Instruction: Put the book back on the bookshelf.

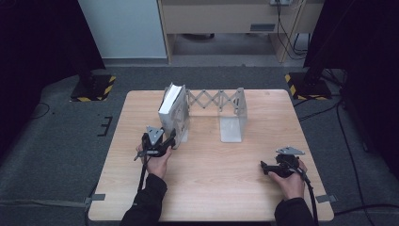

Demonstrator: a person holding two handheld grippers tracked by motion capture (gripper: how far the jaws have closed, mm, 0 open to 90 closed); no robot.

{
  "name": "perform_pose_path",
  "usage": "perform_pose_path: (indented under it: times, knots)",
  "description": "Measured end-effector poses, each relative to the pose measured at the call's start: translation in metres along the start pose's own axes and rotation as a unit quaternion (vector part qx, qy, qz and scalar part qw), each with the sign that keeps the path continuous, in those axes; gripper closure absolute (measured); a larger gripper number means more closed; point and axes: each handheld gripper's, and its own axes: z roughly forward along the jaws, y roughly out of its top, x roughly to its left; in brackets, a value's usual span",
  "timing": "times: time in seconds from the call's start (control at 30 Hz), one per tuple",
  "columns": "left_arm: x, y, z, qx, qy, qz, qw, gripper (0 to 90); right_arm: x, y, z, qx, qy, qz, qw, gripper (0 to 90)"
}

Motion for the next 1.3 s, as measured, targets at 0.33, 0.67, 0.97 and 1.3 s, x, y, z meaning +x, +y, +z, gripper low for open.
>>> perform_pose_path:
  times: [0.33, 0.67, 0.97, 1.3]
  knots:
    - [-0.010, 0.002, 0.018, 0.001, -0.034, -0.019, 0.9993, 46.9, 0.000, 0.000, 0.000, -0.001, 0.000, 0.000, 1.0000, 6.5]
    - [0.005, -0.008, 0.007, 0.010, -0.090, 0.009, 0.9958, 51.2, 0.000, 0.000, 0.000, 0.000, 0.002, -0.002, 1.0000, 6.4]
    - [-0.005, -0.002, 0.019, 0.020, -0.101, -0.002, 0.9947, 50.9, 0.000, 0.000, 0.000, 0.000, 0.002, -0.003, 1.0000, 6.5]
    - [-0.007, -0.001, 0.025, 0.018, -0.098, -0.003, 0.9950, 50.3, 0.000, 0.000, 0.000, 0.000, 0.003, -0.002, 1.0000, 6.5]
